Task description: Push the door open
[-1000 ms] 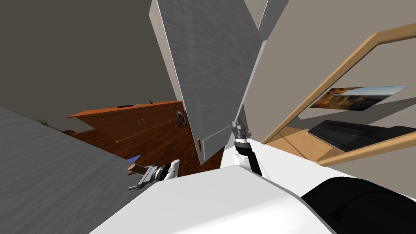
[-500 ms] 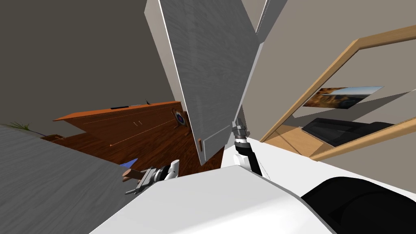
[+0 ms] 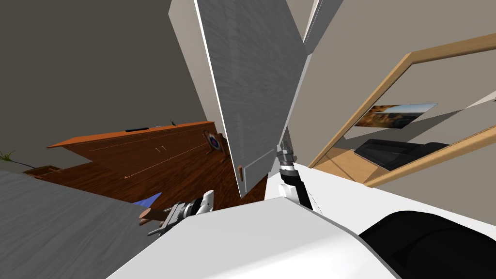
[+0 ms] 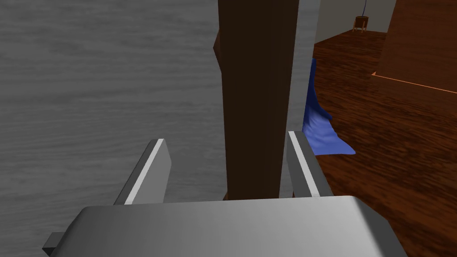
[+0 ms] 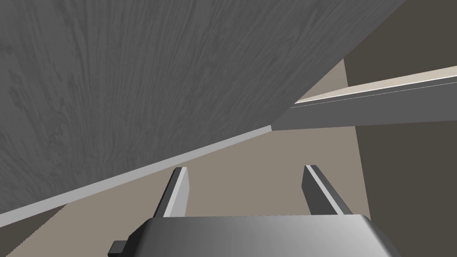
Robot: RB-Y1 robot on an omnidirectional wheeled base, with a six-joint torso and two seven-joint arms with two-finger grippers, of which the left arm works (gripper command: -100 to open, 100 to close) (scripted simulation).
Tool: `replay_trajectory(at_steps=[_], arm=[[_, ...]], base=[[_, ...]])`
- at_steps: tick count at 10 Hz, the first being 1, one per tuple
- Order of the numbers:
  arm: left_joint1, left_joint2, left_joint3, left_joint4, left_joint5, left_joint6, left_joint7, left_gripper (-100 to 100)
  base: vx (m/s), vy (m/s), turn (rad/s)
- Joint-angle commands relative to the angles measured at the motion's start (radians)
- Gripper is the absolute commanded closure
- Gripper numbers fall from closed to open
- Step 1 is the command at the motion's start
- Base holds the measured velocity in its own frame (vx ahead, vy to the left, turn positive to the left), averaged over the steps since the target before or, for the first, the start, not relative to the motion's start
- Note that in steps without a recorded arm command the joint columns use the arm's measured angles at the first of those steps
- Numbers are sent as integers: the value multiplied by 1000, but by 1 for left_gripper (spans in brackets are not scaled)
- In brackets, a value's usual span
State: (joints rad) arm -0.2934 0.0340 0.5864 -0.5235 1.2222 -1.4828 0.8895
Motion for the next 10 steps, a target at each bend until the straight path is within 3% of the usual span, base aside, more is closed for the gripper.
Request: replay_trajectory(at_steps=[1, 3, 5, 6, 7, 8, 10], arm=[[1, 6, 19, 23, 15, -38, 16, 100], [-2, 2, 29, 5, 26, -51, 14, 100], [-2, 2, 29, 27, 26, -51, 14, 100], [-7, -6, 48, 35, 46, -77, 12, 100], [-7, -6, 48, 35, 46, -77, 12, 100], [-12, -15, 65, 42, 65, -101, 9, 100], [-12, -15, 65, 16, 65, -101, 9, 100]], base=[[21, 66, -52], [18, 82, -71], [-1, 21, 17], [-1, 61, -109], [8, 81, -99], [22, 122, -105], [15, 81, -26]])
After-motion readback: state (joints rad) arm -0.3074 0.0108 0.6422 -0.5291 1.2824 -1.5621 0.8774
